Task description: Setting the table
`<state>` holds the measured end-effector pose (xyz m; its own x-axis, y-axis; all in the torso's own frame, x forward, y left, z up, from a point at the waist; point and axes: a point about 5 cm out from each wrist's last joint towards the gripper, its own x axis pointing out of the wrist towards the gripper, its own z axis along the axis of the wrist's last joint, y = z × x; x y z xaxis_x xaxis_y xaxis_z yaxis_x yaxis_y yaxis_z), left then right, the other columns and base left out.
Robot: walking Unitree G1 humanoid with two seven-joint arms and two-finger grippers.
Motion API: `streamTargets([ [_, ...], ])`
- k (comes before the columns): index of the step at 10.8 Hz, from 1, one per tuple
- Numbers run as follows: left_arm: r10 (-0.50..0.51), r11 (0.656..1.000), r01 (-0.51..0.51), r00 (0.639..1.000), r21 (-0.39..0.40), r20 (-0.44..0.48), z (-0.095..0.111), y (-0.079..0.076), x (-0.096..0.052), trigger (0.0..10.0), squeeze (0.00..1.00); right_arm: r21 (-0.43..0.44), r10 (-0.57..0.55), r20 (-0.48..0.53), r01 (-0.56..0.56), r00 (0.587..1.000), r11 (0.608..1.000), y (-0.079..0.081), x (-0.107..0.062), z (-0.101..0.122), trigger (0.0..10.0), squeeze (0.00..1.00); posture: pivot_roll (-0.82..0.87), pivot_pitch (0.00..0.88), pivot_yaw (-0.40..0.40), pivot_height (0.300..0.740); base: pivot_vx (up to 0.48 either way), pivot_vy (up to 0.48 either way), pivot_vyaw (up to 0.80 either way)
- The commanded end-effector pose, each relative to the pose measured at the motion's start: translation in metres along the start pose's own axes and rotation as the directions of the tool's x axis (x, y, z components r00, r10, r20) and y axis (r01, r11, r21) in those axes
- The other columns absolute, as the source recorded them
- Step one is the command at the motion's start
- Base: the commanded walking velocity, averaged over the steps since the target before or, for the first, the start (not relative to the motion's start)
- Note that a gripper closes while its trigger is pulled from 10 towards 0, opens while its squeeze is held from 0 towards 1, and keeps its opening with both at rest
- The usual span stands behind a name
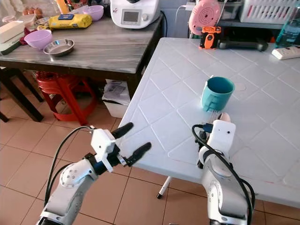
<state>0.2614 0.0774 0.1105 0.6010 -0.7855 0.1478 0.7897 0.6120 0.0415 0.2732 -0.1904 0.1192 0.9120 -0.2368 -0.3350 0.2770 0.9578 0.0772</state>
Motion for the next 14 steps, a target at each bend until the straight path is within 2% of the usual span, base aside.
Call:
streamTargets([
  [1, -0.045, 0.998, 0.046, 0.999, 0.045, -0.029, -0.003, -0.002, -0.001, 10.0, 0.0, 0.005, -0.028, -0.13, 0.029, 0.991, 1.0, -0.008, 0.004, -0.023, 0.0, 0.0, -0.2, 0.111, 0.086, 0.74, 0.0, 0.0, 0.0],
  [3, -0.084, 0.985, 0.096, 0.993, 0.143, -0.084, -0.004, 0.004, -0.001, 10.0, 0.0, 0.004, -0.03, -0.126, 0.031, 0.992, 1.0, -0.009, 0.005, -0.02, 0.0, 0.0, -0.19, 0.113, 0.088, 0.74, 0.0, 0.0, 0.0],
  [5, -0.106, 0.972, 0.127, 0.988, 0.197, -0.116, -0.003, 0.013, -0.001, 10.0, 0.0, 0.0, -0.024, -0.126, 0.024, 0.992, 1.0, -0.007, 0.006, -0.021, 0.0, 0.0, -0.19, 0.113, 0.091, 0.74, 0.0, 0.0, 0.0],
  [11, -0.129, 0.962, 0.163, 0.978, 0.219, -0.162, -0.01, 0.014, -0.004, 10.0, 0.0, -0.015, -0.007, -0.13, 0.005, 0.992, 1.0, -0.004, 0.008, -0.022, 0.0, 0.0, -0.19, 0.113, 0.09, 0.74, 0.0, 0.0, 0.0],
  [12, -0.061, 0.966, 0.095, 0.988, 0.242, -0.142, -0.01, 0.02, -0.004, 10.0, 0.0, 0.007, 0.048, -0.058, -0.047, 0.997, 0.999, 0.006, 0.008, -0.009, 0.0, 0.0, -0.19, 0.113, 0.09, 0.74, 0.0, 0.0, 0.0],
  [13, 0.116, 0.971, -0.095, 0.99, 0.219, -0.085, -0.006, 0.035, -0.003, 10.0, 0.0, 0.049, 0.122, 0.067, -0.125, 0.99, 0.991, 0.02, 0.002, 0.015, 0.0, 0.0, -0.19, 0.112, 0.092, 0.74, 0.0, 0.0, 0.0],
  [14, 0.168, 0.968, -0.152, 0.984, 0.199, -0.065, -0.004, 0.039, -0.004, 10.0, 0.0, 0.062, 0.149, 0.091, -0.155, 0.985, 0.986, 0.024, -0.001, 0.019, 0.0, 0.0, -0.19, 0.111, 0.089, 0.74, 0.0, 0.0, 0.0],
])
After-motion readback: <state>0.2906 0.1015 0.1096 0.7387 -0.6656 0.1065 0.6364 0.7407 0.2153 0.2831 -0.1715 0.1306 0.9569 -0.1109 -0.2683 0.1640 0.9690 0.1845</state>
